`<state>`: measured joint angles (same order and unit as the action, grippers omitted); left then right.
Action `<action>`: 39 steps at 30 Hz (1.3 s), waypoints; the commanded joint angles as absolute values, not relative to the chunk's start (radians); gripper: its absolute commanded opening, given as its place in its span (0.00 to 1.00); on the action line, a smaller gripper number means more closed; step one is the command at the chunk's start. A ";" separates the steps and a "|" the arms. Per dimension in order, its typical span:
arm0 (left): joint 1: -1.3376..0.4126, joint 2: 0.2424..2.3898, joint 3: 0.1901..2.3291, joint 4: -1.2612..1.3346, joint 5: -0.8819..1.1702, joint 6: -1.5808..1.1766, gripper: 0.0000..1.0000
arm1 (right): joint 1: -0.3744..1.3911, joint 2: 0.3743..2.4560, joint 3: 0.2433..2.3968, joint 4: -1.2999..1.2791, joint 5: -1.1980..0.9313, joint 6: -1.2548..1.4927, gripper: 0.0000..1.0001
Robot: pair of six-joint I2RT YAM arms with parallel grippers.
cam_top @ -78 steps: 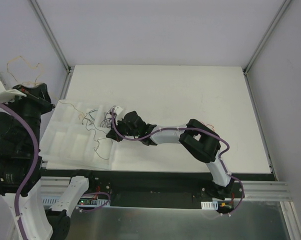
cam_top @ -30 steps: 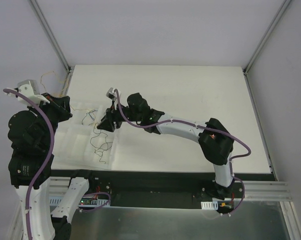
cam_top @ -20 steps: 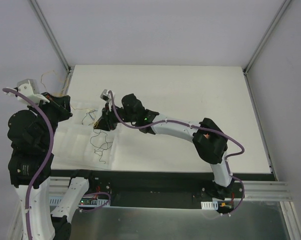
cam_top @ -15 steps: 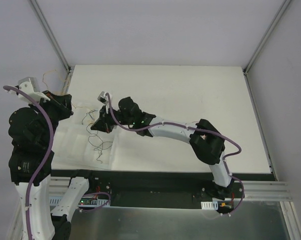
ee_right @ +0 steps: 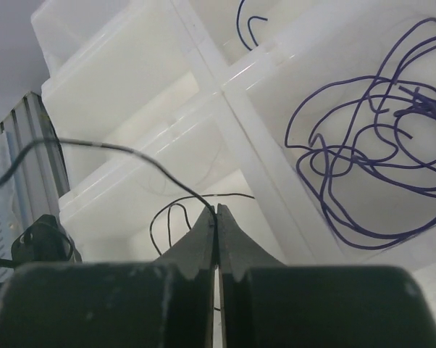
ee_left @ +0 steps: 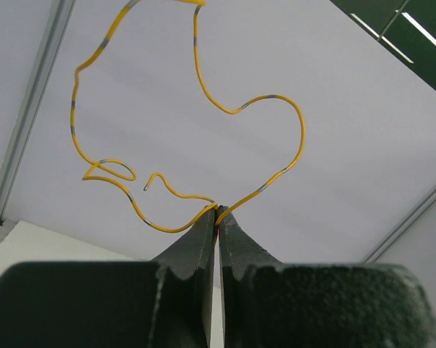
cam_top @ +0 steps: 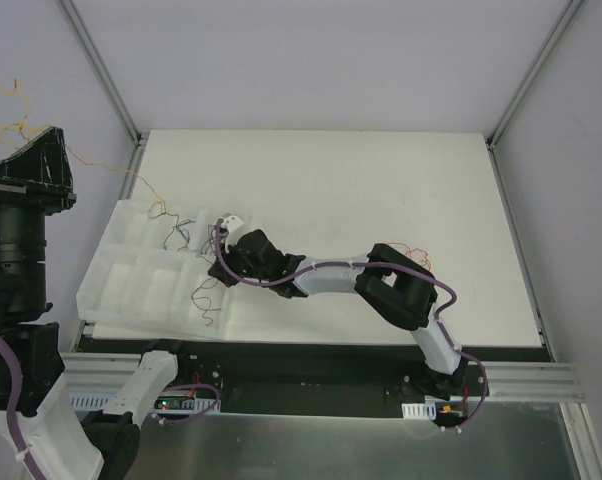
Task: Untangle the cables
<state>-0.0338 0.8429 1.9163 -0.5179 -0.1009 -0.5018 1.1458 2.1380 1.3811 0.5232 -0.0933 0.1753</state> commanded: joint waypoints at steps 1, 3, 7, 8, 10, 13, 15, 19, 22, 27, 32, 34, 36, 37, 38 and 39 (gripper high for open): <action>-0.040 0.824 1.843 -0.488 -0.133 -0.499 0.00 | 1.127 2.103 1.370 0.543 -0.048 0.158 0.00; -0.041 0.816 1.830 -0.486 -0.146 -0.471 0.00 | 1.127 2.097 1.371 0.542 -0.041 0.155 0.00; -0.040 0.834 1.935 -0.480 -0.225 -0.387 0.00 | 1.121 2.125 1.393 0.534 -0.043 0.172 0.00; -0.040 0.848 1.981 -0.470 -0.236 -0.368 0.00 | 1.120 2.126 1.393 0.534 -0.044 0.172 0.00; -0.041 0.880 2.083 -0.451 -0.235 -0.345 0.00 | 1.120 2.125 1.393 0.534 -0.038 0.172 0.00; -0.040 0.945 2.251 -0.410 -0.201 -0.321 0.00 | 1.117 2.131 1.396 0.534 -0.034 0.169 0.00; -0.040 0.995 2.351 -0.400 -0.186 -0.315 0.00 | 1.114 2.137 1.397 0.534 -0.037 0.173 0.00; -0.041 1.016 2.378 -0.384 -0.175 -0.318 0.00 | 1.112 2.135 1.397 0.532 -0.044 0.172 0.00; -0.040 0.974 2.260 -0.379 -0.170 -0.314 0.00 | 1.114 2.134 1.413 0.517 -0.064 0.160 0.00; -0.040 0.905 1.996 -0.371 -0.267 -0.220 0.00 | 1.130 2.129 1.506 0.381 -0.077 0.094 0.00; -0.040 0.868 1.859 -0.374 -0.396 -0.094 0.00 | 1.175 2.060 1.528 0.242 -0.018 -0.058 0.00; -0.043 0.851 1.791 -0.374 -0.435 -0.060 0.00 | 1.178 2.016 1.513 0.229 -0.021 -0.078 0.00; -0.041 0.828 1.711 -0.374 -0.486 -0.038 0.00 | 1.172 1.982 1.534 0.181 -0.034 -0.087 0.00; -0.040 0.818 1.662 -0.374 -0.517 -0.031 0.00 | 1.170 1.977 1.567 0.145 -0.049 -0.090 0.00; -0.043 0.805 1.616 -0.376 -0.550 -0.028 0.00 | 1.170 1.971 1.601 0.106 -0.055 -0.098 0.00; -0.043 0.787 1.555 -0.374 -0.575 -0.032 0.00 | 1.169 1.961 1.611 0.094 -0.060 -0.100 0.00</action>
<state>-0.0338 0.8547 1.6806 -0.4049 -0.4274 -0.0994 1.1782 2.0762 1.5116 0.1909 -0.0448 -0.0399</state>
